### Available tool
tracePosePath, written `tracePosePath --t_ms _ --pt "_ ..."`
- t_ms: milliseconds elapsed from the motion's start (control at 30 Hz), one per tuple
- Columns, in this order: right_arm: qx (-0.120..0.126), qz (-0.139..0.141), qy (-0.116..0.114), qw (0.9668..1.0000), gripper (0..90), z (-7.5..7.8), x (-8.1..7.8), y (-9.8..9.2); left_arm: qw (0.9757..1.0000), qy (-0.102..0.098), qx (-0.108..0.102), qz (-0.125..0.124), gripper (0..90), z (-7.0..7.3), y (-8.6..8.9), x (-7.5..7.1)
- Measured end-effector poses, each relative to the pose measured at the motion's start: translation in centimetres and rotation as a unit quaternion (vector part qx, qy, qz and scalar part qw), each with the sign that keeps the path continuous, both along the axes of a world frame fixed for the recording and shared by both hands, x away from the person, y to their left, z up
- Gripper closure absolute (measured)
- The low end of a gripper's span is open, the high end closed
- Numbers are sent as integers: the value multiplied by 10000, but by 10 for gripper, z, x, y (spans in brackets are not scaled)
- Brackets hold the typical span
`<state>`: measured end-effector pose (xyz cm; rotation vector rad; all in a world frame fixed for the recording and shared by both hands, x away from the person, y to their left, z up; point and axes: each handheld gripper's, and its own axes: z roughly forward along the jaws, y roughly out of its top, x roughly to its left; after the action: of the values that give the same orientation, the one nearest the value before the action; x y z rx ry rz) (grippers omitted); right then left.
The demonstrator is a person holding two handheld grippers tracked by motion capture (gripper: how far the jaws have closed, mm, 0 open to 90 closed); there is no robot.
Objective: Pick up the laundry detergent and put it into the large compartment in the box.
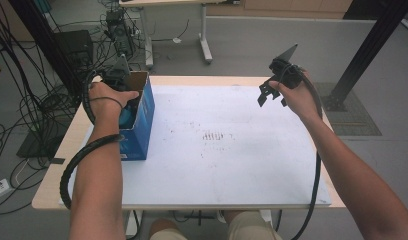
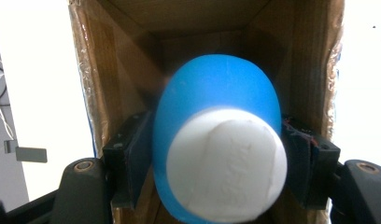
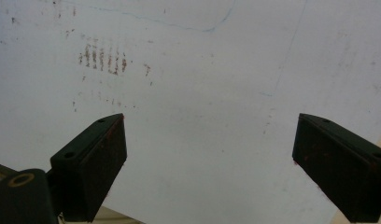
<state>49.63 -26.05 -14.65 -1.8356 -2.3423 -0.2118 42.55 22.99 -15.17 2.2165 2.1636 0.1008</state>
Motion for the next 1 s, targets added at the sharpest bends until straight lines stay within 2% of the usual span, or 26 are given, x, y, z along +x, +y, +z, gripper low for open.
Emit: tracePosePath --t_ms 300,467,700,867,1000 --pt "-7 42 -11 10000 101 1 -2 1 10000 10 20 -56 292 9 -4 -3" --pt "6 32 1 10000 101 1 -1 1 9997 39 163 -173 268 17 -11 -5" --pt "14 38 6 10000 101 1 -1 2 9995 -35 106 -284 239 33 -12 -13" --pt "9 30 8 10000 101 2 -1 2 9986 -117 60 -507 212 45 -18 -19" --pt "-1 10 23 10000 101 3 0 2 9963 -64 128 -845 186 53 -32 -18"
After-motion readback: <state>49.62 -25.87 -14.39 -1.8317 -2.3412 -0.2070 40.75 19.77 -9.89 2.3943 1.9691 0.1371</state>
